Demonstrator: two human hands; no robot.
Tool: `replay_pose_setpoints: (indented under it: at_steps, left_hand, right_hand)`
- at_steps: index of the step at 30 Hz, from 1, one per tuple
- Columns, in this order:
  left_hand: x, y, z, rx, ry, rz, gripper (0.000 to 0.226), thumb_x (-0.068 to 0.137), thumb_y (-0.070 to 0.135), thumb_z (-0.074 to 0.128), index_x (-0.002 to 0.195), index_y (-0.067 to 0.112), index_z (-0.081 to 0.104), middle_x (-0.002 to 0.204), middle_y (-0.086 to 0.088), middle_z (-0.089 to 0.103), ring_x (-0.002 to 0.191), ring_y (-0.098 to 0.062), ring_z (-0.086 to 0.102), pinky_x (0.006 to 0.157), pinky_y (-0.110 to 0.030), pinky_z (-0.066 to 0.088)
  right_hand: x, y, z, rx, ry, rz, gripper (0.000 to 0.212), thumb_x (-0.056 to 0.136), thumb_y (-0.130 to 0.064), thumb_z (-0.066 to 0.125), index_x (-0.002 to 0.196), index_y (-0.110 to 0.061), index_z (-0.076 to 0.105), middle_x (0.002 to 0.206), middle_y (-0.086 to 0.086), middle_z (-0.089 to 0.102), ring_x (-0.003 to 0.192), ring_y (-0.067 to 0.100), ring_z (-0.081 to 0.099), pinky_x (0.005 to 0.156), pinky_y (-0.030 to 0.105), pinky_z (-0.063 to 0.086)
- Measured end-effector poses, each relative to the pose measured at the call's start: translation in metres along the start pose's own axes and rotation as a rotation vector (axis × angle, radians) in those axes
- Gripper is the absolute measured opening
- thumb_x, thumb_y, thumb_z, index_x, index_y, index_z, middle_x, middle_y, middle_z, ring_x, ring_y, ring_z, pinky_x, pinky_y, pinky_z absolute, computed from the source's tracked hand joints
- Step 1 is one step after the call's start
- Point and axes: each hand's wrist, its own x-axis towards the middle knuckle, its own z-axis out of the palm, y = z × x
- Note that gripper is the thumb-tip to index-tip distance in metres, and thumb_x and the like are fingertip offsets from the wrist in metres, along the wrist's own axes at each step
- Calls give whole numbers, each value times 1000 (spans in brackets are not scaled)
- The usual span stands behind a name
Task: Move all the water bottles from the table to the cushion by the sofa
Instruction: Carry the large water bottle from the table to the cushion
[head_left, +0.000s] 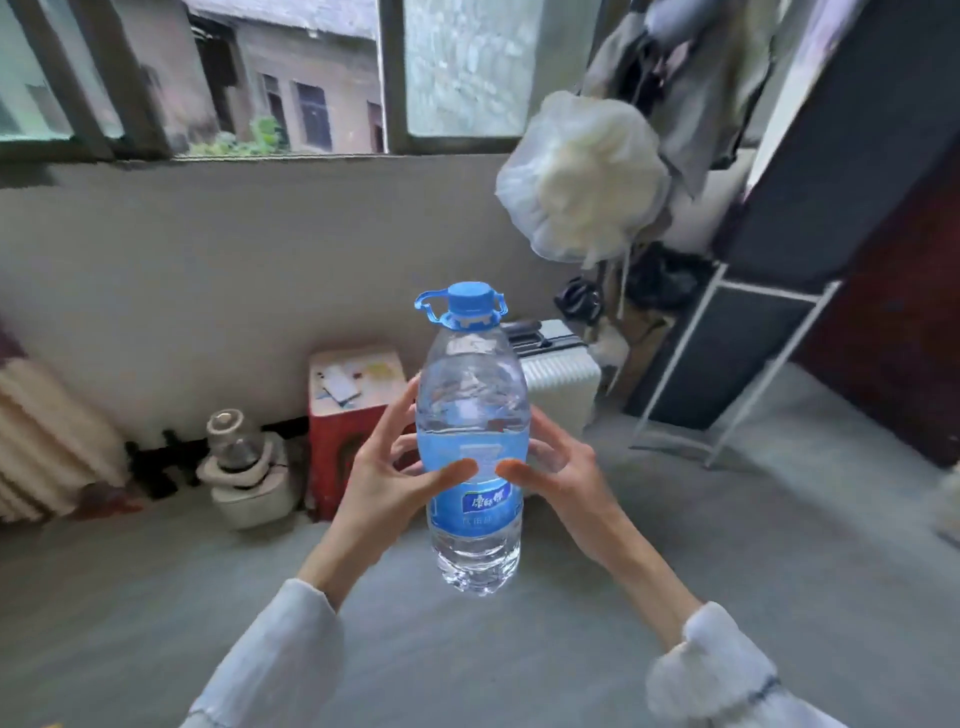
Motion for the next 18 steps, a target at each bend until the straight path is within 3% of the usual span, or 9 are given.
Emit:
replay_pose_setpoints:
  at_steps: [2,5,10,14,18]
  left_hand:
    - [11,-10,63,-13,-82,2,84,55,15,84,125,40,44,104,18,69,93,-3,65,70,-19,54]
    - [28,-24,151,-7,-225,1,85,55,5,81,123,40,44,104,21,68,92,-1,64,69,-16,52]
    - [53,-46,277,-30,-464,-42,80,60,10,75,127,38,43,113,11,65,98,-6,64,75,-20,53]
    - [86,-66,377,-36,-653,-85,85,56,24,80,131,35,42,116,6,65,104,-13,62,85,-31,54]
    - [131,-90,480,-27,-781,-64,85,58,16,83,130,36,41,110,14,67,95,1,62,74,-17,51]
  right_hand:
    - [-27,-2,-58,-8,79,0,64,65,-27,74,124,-33,51,120,2,65,113,17,59,86,34,54]
    - [-63,-4,-137,-36,264,6,54,67,-16,72,115,-36,57,106,-12,71,102,8,64,77,19,52]
    - [-115,6,-250,-40,486,43,56,66,-20,73,115,-39,56,109,-17,68,108,2,60,81,16,50]
    - [-139,16,-336,-22,685,31,54,70,-10,73,116,-32,56,110,-18,68,109,2,59,79,12,48]
    - [-144,22,-425,-70,838,26,59,69,-17,74,122,-30,53,118,-9,66,113,5,58,84,16,47]
